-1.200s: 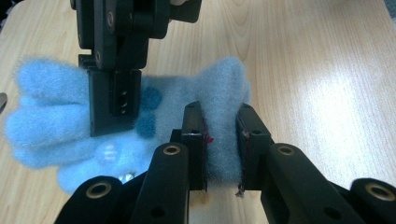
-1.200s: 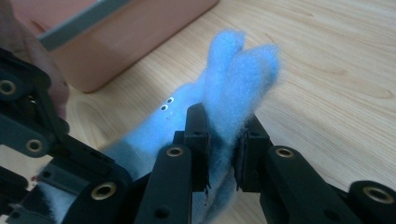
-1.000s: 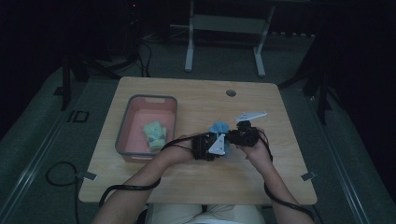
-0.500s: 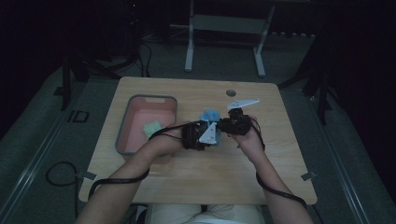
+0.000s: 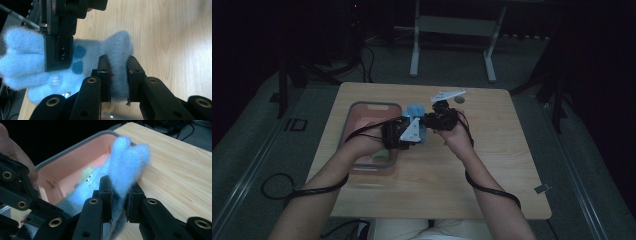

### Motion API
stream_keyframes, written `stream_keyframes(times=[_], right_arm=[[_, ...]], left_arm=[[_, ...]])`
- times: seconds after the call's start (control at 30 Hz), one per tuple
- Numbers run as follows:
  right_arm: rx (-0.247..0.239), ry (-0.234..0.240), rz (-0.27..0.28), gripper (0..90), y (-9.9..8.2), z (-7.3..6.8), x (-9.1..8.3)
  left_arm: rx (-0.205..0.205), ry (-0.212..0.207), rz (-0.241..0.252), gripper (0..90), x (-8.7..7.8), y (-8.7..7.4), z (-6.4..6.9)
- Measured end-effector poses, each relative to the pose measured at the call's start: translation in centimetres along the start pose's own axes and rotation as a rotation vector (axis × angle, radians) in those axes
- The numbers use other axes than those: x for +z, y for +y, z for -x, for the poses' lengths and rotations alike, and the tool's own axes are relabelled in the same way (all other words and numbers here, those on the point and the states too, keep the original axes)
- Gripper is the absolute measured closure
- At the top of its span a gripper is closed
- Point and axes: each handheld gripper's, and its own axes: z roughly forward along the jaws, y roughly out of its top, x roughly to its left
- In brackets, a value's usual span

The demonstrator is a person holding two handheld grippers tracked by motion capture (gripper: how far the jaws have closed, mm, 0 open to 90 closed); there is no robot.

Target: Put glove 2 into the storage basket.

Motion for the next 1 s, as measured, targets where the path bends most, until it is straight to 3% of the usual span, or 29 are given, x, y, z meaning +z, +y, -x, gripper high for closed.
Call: stream_keyframes(times=[0.2, 0.37, 0.67, 0.83, 1.0], right_arm=[[-0.011, 0.025, -0.003, 78.0, 1.2, -1.0, 1.8], [-0.027, 0.049, -0.006, 77.9, 2.4, -2.2, 4.2], [-0.028, 0.098, -0.017, 77.9, 3.1, -4.0, 7.8], [-0.020, 0.111, -0.029, 77.9, 3.3, -4.6, 9.5], [0.001, 0.110, -0.063, 77.8, 2.3, -4.4, 11.4]], left_arm=[[-0.033, 0.015, -0.018, 76.7, -1.5, -2.0, -0.3], [-0.062, 0.024, -0.038, 76.8, -2.4, -3.9, -0.5], [-0.112, 0.027, -0.093, 76.7, -3.9, -7.2, -0.1], [-0.139, 0.028, -0.110, 76.7, -3.6, -8.7, 0.0], [-0.179, 0.013, -0.122, 76.7, -2.2, -10.4, 0.4]])
